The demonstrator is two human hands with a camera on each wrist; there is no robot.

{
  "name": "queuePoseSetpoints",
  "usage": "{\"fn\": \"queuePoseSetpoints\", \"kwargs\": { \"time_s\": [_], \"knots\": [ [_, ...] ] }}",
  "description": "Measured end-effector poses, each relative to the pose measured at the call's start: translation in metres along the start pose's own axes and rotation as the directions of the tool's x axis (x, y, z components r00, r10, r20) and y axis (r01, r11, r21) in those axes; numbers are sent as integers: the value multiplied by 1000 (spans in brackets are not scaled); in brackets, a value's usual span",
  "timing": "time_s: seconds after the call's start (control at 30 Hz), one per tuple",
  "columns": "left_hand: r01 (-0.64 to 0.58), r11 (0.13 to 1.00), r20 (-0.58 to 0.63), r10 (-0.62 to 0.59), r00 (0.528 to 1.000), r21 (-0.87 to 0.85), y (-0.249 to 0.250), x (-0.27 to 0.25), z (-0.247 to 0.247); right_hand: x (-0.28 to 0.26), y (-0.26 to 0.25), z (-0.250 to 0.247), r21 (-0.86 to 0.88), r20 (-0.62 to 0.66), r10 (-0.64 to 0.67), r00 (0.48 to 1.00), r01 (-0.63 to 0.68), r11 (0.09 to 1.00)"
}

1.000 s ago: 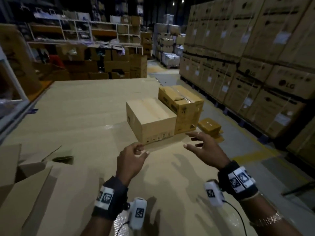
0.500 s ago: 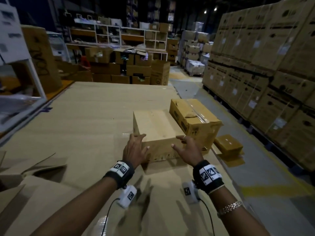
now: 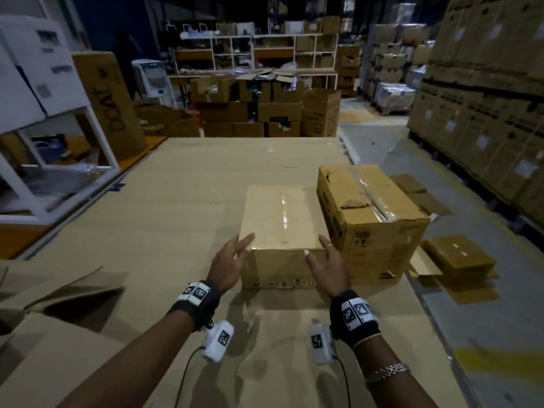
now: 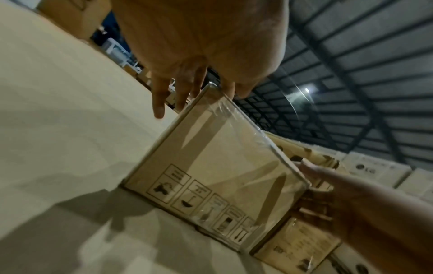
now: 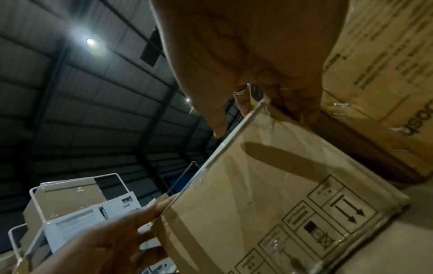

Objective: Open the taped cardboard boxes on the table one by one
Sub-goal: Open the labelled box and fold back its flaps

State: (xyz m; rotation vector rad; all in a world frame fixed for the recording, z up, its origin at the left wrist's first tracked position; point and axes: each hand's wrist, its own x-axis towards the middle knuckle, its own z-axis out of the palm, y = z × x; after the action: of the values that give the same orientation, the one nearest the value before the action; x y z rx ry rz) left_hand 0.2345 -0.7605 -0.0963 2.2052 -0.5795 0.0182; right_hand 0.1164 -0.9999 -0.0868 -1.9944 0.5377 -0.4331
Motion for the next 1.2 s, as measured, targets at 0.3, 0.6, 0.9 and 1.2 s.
{"fn": "queuePoseSetpoints", "kwargs": {
  "time_s": [0.3,0.6,0.9,1.2],
  "knots": [
    [29,995,-40,-33,999,-91,21,-51,-22,-42,5,-15,9,-90,0,996,1,1000],
    [40,999,-91,-41,995,-13,56,-192,-63,-186,-27,-50,-87,-135,-61,989,49,995],
    [-2,993,-97,-10,995,-119,63,-326,-89,-333,-37,-80,-244,-146,-161,976,123,962],
    [98,995,-164,-101,981,-24,72,-412,-96,-405,-18,-77,-379,-96,99,990,-129,917]
  ]
}}
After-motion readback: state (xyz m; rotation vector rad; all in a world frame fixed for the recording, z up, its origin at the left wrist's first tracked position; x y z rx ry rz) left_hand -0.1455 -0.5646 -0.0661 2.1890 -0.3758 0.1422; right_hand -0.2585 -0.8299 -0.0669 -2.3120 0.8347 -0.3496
